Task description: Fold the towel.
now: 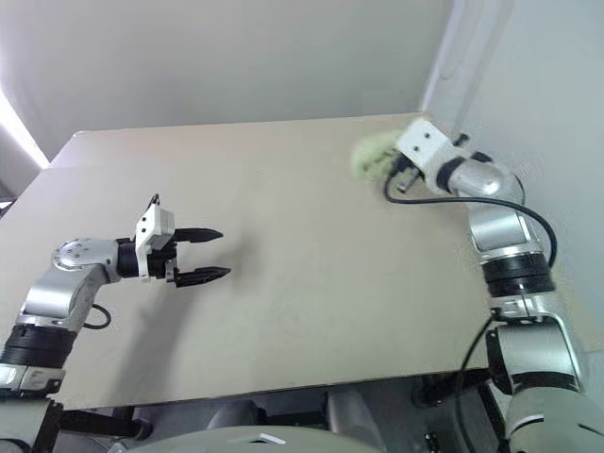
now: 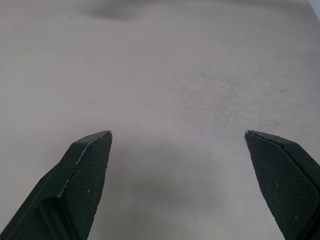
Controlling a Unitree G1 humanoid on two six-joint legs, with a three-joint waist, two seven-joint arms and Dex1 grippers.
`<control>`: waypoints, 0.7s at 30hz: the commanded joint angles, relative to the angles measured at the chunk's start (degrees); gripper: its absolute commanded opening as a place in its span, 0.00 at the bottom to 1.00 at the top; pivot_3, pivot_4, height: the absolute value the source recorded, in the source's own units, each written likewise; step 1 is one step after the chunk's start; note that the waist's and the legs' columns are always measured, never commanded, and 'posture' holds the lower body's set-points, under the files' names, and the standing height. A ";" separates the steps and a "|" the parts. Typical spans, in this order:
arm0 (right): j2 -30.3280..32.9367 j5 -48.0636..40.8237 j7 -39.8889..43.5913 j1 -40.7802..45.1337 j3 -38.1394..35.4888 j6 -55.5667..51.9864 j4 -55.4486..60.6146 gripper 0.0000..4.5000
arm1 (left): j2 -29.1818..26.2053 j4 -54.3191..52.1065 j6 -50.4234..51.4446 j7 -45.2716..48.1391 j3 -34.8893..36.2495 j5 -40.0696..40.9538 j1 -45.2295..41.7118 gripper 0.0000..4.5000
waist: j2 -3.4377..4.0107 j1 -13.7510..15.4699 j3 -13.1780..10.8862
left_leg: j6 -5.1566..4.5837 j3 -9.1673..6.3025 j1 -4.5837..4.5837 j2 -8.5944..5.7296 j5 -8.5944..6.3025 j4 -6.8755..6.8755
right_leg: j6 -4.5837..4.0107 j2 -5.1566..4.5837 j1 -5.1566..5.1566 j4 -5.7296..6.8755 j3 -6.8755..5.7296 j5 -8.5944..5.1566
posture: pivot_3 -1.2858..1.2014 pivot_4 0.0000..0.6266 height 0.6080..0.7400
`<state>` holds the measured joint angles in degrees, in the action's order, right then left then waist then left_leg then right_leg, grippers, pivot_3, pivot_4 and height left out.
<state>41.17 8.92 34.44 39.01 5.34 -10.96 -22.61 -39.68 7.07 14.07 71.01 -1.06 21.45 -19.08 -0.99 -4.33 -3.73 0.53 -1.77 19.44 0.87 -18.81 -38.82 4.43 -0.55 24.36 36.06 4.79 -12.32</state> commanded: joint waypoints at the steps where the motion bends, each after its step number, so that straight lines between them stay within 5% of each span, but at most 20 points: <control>1: -1.14 2.13 -1.32 -3.48 1.89 2.30 -2.47 0.00 | 0.02 0.18 -1.77 0.17 0.14 -0.70 -1.74 1.00 | 0.02 -0.30 -0.01 | 0.00 0.00 -0.01 0.00 0.00 0.01 | 0.00 0.01 0.02 0.03 0.02 0.00 | 0.52 0.00 0.79; 15: 0.65 3.46 3.61 -14.05 3.55 -4.31 0.53 0.00 | -0.65 -0.91 -2.28 0.80 0.06 -1.26 -0.48 1.00 | 0.03 0.35 -0.01 | 0.00 0.02 -0.04 -0.02 0.01 -0.19 | 0.08 0.00 -0.05 0.09 0.06 0.04 | 0.52 0.00 0.79; 21: 2.47 -5.48 10.44 -16.07 -3.29 -9.79 8.89 0.45 | -0.65 -0.83 -2.18 0.72 0.49 -0.89 -0.15 1.00 | 0.03 0.72 -0.02 | 0.00 0.01 0.02 -0.02 0.01 -0.20 | 0.10 -0.03 -0.05 0.04 0.03 0.03 | 0.52 0.00 0.79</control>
<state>42.87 7.15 43.09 22.51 5.64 -18.65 -17.03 -39.70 7.69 12.82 71.63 -1.42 20.44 -18.58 -0.95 -3.60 -3.74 0.52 -1.76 19.45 0.84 -18.81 -39.02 4.53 -0.57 24.32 36.11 4.82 -12.29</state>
